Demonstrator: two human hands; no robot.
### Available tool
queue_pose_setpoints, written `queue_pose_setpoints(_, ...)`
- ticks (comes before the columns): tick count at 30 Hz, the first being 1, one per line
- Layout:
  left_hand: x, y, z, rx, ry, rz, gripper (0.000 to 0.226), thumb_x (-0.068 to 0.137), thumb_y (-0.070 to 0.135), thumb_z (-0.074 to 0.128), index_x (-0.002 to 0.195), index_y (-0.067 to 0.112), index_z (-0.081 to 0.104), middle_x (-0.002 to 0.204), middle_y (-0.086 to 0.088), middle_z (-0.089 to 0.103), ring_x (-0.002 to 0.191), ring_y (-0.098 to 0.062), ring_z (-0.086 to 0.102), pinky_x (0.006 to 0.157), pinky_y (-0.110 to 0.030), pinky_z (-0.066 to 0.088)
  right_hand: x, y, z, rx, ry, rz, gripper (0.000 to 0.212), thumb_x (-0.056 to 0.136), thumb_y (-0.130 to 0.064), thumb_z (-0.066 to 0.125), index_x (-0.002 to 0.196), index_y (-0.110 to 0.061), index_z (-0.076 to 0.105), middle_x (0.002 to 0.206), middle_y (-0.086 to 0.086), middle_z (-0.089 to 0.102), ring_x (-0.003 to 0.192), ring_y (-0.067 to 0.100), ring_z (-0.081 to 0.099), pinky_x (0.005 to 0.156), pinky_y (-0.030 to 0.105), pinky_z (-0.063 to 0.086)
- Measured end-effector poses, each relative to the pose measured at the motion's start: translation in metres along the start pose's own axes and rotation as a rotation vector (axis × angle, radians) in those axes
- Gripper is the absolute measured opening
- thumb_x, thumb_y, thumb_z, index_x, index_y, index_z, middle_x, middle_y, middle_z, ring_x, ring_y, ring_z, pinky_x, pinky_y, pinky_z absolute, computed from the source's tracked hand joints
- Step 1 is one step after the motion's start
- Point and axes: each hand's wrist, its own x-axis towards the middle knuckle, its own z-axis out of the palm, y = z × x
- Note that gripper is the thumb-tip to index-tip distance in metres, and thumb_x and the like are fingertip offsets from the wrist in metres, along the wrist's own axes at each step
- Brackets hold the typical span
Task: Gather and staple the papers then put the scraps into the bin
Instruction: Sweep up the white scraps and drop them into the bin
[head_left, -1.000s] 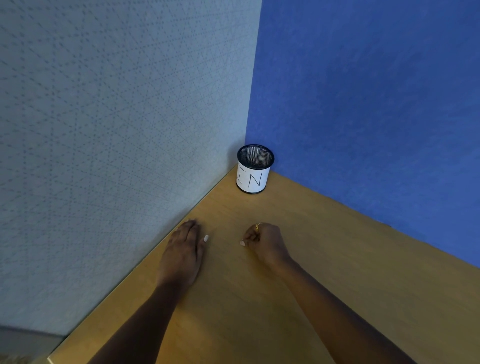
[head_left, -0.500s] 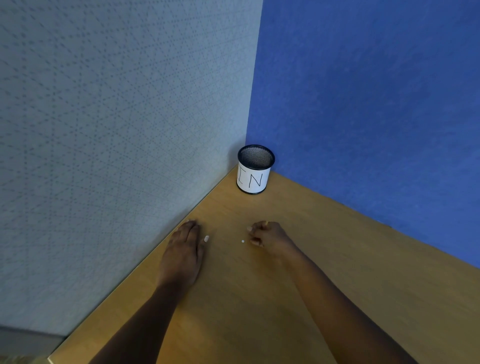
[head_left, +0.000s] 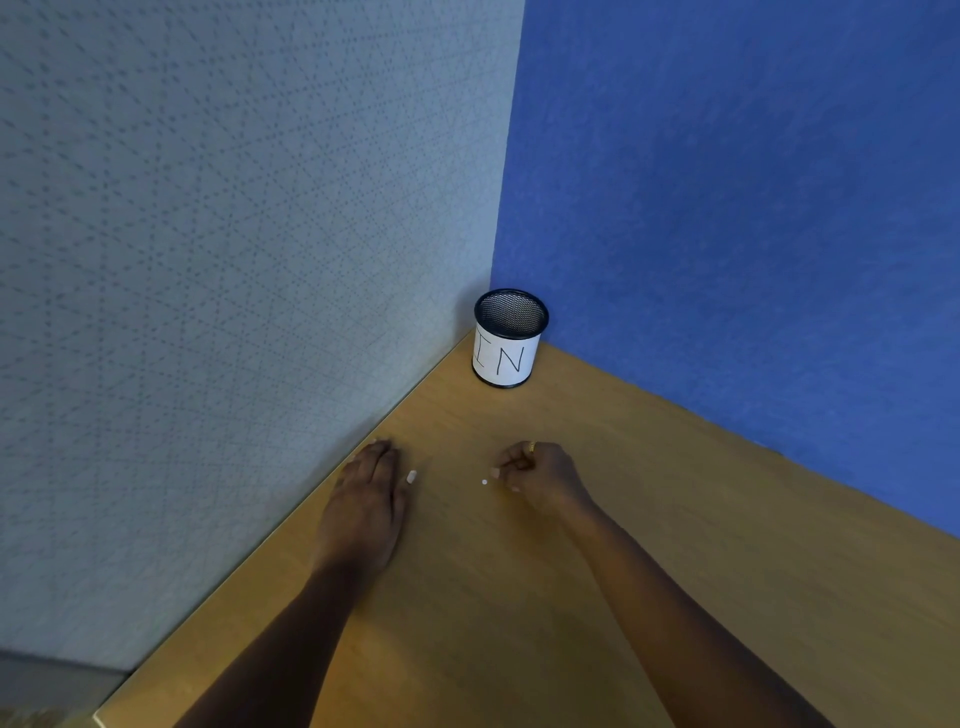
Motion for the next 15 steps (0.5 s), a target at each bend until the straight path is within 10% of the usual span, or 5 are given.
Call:
queue_pose_setpoints(5,-0.001,0.000,0.000,0.011,-0.001,0.001,0.052,0.096,0.039,0.030,0.142,0.014,0.033,0.151,-0.003,0.030,0.140,-0.017,0.025,0.114,-0.034,0.022,-0.001,-0.002,0.013,-0.188,-0.037,-0.105,0.027,0.075,0.005,0.068,0.064,-0.018,0.060,0.075,0.003,0.065,0.079,0.018,0.066,0.075,0.022,0.053)
queue_pose_setpoints(9,0.000,0.000,0.000,0.007,0.000,-0.005,0.052,0.096,0.040,0.030,0.141,0.014,0.033,0.151,-0.003,0.030,0.140,-0.018,0.026,0.114,-0.034,0.023,0.000,-0.003,0.017,-0.259,-0.017,-0.133,0.011,0.074,0.001,0.071,0.085,0.001,0.070,0.076,0.005,0.065,0.059,0.001,0.053,0.053,0.001,0.038)
queue_pose_setpoints(15,-0.001,-0.001,0.001,0.009,0.024,0.010,0.072,0.088,0.057,0.013,0.140,0.013,0.036,0.149,-0.004,0.035,0.139,-0.019,0.030,0.113,-0.034,0.025,-0.001,-0.005,0.017,-0.285,0.008,-0.118,0.015,0.073,-0.006,0.075,0.086,0.001,0.071,0.089,0.010,0.071,0.070,0.008,0.056,0.067,0.017,0.041)
